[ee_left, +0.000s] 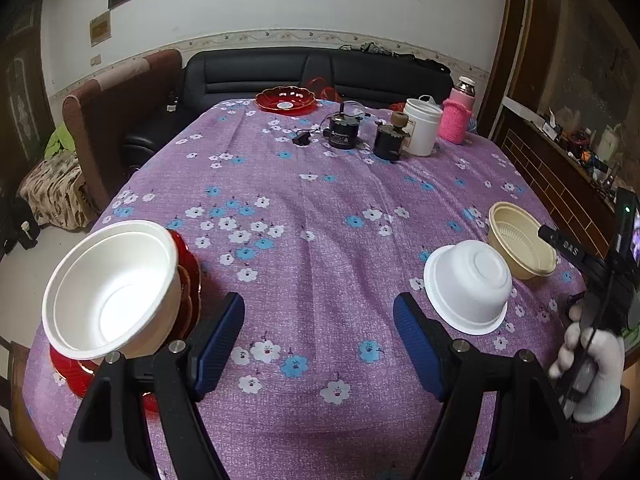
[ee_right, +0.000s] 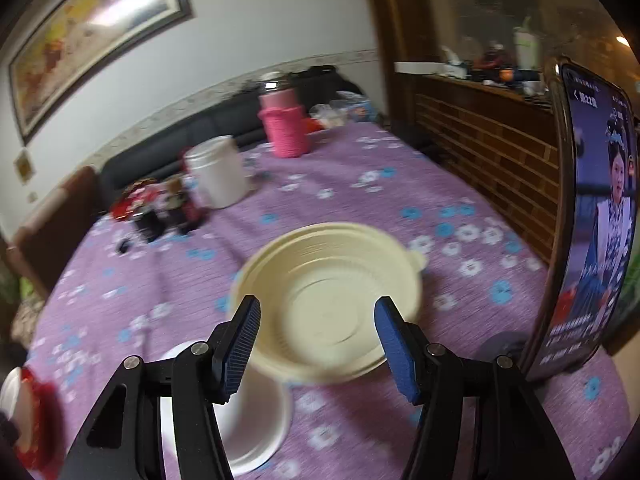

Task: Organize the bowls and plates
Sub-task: 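Move both tools toward the beige plastic bowl, then close the right tool on the beige bowl rim and lift it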

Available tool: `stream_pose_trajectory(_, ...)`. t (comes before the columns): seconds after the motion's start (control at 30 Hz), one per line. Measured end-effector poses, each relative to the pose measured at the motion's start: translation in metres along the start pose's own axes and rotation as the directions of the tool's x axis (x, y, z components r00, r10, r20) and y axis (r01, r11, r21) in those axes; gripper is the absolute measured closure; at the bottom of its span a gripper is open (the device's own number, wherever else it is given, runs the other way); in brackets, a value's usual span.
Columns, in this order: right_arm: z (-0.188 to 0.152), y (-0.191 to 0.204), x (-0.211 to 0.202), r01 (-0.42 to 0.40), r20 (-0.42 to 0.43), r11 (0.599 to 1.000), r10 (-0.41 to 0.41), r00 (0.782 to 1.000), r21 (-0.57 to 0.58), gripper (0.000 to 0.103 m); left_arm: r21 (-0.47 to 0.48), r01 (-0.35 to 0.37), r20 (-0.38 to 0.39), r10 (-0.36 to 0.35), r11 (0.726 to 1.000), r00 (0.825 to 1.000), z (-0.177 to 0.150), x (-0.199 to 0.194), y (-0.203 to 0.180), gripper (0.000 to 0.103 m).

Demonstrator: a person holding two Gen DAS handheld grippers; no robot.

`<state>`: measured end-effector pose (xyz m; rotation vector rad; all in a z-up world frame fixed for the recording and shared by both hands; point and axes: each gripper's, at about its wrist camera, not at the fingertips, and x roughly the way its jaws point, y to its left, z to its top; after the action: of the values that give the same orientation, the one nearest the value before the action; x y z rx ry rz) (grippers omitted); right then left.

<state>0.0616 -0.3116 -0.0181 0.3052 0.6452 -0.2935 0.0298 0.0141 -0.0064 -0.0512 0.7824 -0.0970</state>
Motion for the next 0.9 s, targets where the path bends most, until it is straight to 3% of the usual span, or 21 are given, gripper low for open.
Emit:
stream_pose_trajectory(0.17, 0.011, -0.003, 0.027, 0.126, -0.014, 0.992, -0.126, 0.992, -0.034, 0.040, 0.013, 0.001, -0.012, -0.001, 1.000, 1.000, 0.001, 0.005, -0.005, 0.027)
stream_pose_trajectory(0.3, 0.017, -0.010, 0.048, 0.172, -0.053, 0.985, -0.172, 0.984, -0.009, 0.040, 0.011, 0.006, -0.034, -0.006, 1.000, 0.999, 0.001, 0.013, -0.007, 0.027)
stream_pose_trajectory(0.4, 0.015, -0.016, 0.059, 0.171, -0.076, 0.985, -0.169, 0.983, 0.011, 0.039, 0.004, 0.007, -0.046, -0.006, 1.000, 0.999, 0.001, 0.018, -0.006, 0.027)
stream_pose_trajectory(0.7, 0.013, -0.027, 0.061, 0.146, -0.033, 0.986, -0.144, 0.989, 0.078, 0.039, 0.000, 0.037, -0.090, -0.037, 0.999, 0.995, 0.003, 0.037, -0.013, 0.027)
stream_pose_trajectory(0.9, 0.013, -0.024, 0.057, 0.161, 0.035, 0.985, -0.163, 0.986, 0.055, 0.035, 0.023, 0.112, -0.082, -0.109, 0.993, 0.991, 0.026, 0.046, -0.036, 0.027)
